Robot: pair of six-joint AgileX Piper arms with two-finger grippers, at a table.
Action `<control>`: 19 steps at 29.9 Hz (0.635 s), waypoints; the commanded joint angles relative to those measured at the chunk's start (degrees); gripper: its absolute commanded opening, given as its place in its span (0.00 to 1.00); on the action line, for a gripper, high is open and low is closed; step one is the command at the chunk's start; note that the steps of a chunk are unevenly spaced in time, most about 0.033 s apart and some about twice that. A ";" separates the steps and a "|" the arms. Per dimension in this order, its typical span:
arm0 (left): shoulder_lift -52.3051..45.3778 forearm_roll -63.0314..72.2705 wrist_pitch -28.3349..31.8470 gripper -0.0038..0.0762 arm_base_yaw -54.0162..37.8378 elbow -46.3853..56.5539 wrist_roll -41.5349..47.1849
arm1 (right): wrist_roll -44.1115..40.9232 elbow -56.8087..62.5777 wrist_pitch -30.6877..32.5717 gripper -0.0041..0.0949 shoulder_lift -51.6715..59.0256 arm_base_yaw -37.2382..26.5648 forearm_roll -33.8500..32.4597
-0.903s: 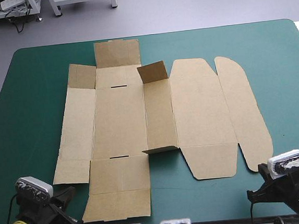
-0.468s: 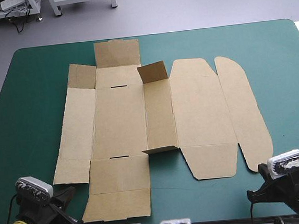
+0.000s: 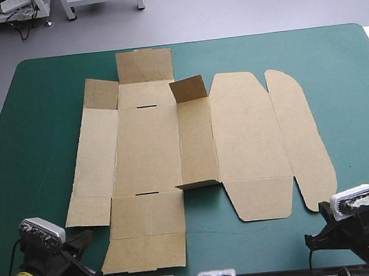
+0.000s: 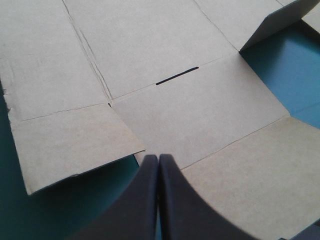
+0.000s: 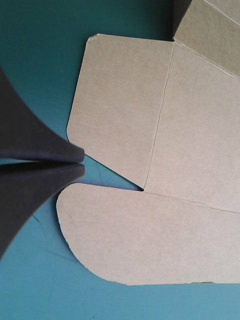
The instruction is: Fold the box
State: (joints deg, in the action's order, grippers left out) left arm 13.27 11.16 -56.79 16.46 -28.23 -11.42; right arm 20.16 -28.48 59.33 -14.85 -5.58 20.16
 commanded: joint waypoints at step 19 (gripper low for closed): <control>10.88 -3.65 6.80 0.04 0.36 -19.80 0.83 | 0.50 -1.31 -2.97 0.02 -0.71 -0.12 1.23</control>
State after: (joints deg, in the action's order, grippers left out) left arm 23.16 6.63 -53.66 16.46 -46.18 -10.61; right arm 20.16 -28.48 59.33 -14.85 -5.58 20.16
